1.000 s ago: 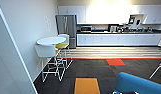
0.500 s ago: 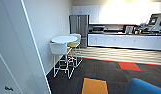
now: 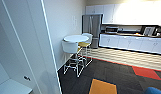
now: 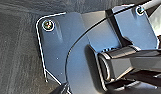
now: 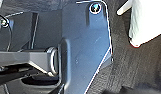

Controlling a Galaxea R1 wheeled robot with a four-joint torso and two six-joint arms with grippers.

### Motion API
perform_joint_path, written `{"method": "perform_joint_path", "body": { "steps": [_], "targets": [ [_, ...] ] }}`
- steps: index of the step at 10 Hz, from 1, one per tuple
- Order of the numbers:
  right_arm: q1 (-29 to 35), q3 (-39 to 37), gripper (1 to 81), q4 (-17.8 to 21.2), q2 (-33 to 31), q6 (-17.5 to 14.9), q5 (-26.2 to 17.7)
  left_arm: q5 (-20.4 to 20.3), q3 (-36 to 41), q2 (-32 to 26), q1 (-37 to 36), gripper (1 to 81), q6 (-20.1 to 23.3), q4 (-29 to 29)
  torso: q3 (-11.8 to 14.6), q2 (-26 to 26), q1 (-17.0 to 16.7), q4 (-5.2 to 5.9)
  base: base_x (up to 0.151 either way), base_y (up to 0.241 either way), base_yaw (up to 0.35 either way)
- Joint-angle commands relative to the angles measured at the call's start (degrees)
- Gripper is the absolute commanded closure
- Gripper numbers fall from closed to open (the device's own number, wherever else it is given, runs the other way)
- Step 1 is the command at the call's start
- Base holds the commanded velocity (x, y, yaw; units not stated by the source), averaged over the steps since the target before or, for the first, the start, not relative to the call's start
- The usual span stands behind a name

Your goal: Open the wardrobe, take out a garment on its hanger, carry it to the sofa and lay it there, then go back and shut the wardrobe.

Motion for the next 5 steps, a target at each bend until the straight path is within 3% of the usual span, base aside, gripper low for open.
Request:
{"method": "perform_joint_path", "body": {
  "steps": [1, 5],
  "targets": [
    [1.73, 0.03, 1.0, 0.34, -0.23, -0.19, -3.08, 2.71, -0.24, -0.22, -2.65, 1.0, 0.48, 0.54, 0.0, 0.0, 0.03, 0.0, 0.0, 0.0, 0.35],
    [1.81, 0.03, 1.0, 0.34, -0.14, -0.19, -3.08, 2.71, -0.24, -0.05, -2.48, 1.0, 0.48, 0.54, 0.0, 0.0, 0.03, 0.0, 0.0, 0.0, 0.351]
  ]
}}
